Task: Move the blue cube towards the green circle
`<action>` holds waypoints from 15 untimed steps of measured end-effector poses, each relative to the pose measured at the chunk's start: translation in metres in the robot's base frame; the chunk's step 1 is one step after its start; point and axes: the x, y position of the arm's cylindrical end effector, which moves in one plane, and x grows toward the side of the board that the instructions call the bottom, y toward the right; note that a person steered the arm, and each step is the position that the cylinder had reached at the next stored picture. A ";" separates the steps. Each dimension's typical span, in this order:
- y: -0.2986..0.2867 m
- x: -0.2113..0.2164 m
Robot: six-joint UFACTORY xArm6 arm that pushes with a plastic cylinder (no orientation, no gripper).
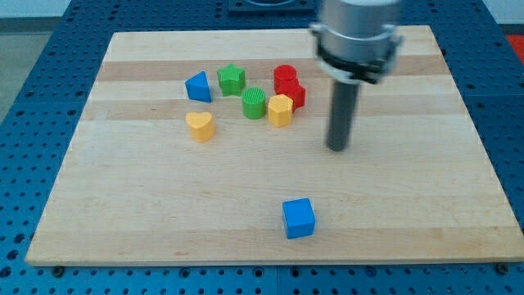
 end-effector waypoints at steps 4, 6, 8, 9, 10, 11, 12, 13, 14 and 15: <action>-0.047 0.148; -0.105 0.144; -0.032 0.129; -0.076 0.104; -0.118 0.090; -0.144 0.080; -0.160 0.068; -0.161 0.054; -0.165 0.035; -0.165 0.015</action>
